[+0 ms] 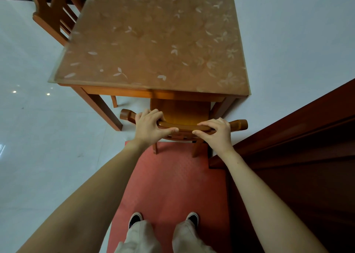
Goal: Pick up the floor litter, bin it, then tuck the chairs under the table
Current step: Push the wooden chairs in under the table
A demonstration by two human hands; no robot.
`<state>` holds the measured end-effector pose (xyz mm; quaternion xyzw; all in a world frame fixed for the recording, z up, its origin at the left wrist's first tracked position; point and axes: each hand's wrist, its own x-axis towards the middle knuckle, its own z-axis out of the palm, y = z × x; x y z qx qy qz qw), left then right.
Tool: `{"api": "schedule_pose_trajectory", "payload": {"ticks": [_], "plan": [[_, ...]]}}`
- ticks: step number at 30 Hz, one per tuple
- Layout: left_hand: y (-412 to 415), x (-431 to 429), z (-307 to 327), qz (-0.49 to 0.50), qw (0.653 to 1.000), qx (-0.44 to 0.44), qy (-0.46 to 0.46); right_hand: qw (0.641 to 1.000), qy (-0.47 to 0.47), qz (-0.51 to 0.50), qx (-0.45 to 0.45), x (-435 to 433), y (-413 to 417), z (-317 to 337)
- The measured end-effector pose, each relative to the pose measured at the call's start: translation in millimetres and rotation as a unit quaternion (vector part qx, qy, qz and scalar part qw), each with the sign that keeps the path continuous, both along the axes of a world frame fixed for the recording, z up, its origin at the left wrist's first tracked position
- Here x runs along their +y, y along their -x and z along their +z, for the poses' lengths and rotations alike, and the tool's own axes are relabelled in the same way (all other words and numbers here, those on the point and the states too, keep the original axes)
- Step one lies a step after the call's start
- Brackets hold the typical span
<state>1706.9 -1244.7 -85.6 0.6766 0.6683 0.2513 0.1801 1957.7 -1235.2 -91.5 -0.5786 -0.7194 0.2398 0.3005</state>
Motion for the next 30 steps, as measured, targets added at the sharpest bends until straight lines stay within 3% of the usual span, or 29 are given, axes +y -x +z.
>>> {"api": "schedule_pose_trajectory", "payload": {"ticks": [30], "plan": [[-18.5,30.2,0.2,0.009,1.000,-0.009,-0.001,1.000,0.000,0.014,-0.001,37.8,-16.8,2.3]]}}
